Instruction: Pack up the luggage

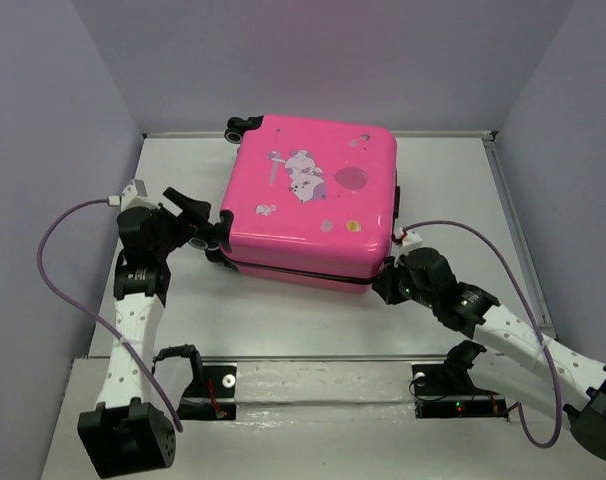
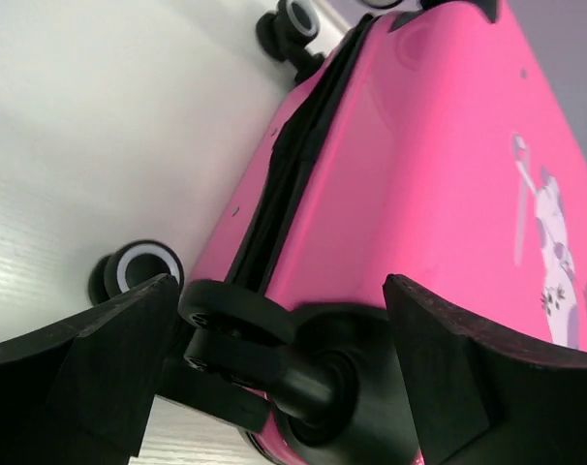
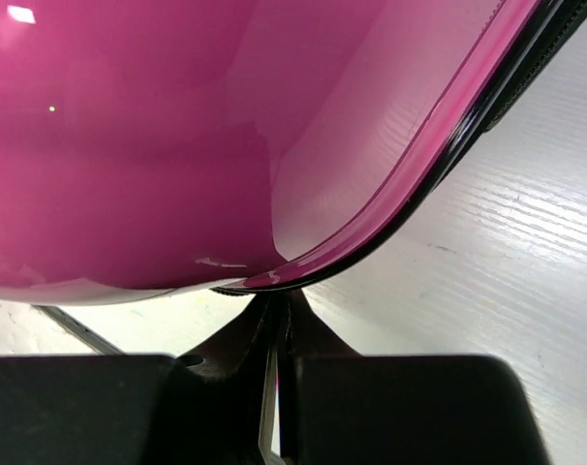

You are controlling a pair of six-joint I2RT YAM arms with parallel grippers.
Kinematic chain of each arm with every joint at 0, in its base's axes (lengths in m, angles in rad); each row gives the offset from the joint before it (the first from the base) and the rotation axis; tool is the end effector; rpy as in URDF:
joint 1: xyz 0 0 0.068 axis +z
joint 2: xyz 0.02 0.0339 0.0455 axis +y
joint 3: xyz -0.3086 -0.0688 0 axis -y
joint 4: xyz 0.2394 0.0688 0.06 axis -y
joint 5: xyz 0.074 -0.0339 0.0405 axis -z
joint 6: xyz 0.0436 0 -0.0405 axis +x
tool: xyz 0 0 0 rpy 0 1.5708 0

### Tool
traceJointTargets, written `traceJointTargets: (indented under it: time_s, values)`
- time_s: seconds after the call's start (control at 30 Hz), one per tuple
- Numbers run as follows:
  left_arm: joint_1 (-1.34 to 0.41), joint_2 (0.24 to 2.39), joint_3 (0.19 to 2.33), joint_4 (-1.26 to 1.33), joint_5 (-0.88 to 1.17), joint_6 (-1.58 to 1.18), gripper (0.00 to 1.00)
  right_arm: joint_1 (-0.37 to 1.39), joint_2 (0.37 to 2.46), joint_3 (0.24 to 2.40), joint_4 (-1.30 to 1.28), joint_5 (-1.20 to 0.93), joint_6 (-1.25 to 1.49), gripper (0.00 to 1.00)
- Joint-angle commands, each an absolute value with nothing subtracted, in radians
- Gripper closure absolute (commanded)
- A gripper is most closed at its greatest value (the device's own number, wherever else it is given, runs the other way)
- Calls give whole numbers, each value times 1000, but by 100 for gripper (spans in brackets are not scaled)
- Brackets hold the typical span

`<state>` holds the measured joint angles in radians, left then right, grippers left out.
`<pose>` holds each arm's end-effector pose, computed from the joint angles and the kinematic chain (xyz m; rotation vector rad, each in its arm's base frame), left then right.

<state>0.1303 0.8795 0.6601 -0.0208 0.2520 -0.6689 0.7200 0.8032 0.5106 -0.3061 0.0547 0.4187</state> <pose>0.1827 0.0130 0.3301 -0.5464 1.7629 -0.6077 0.1138 0.0967 0.2577 -0.3027 2.2090 0.5836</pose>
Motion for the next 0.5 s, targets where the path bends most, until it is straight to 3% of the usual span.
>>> traceJointTargets:
  time_s: [0.0,0.13,0.23,0.33,0.37,0.43,0.47]
  values:
    - [103,714,828,-107,244,-473,1,684,816,621,-207,57,390,93]
    - [2,598,848,-112,323,-463,5,684,847,620,-199,26,408,93]
    - [-183,572,801,-106,399,-498,19,684,847,580,-167,8,436,93]
    - [-349,597,741,-74,407,-528,26,684,838,552,-146,-38,445,93]
    - [-414,604,704,-60,350,-534,42,684,833,546,-143,-38,452,93]
    - [-616,641,669,-32,217,-534,57,684,828,531,-138,-37,466,93]
    - [-682,658,660,-14,180,-538,58,684,827,528,-138,-38,469,93]
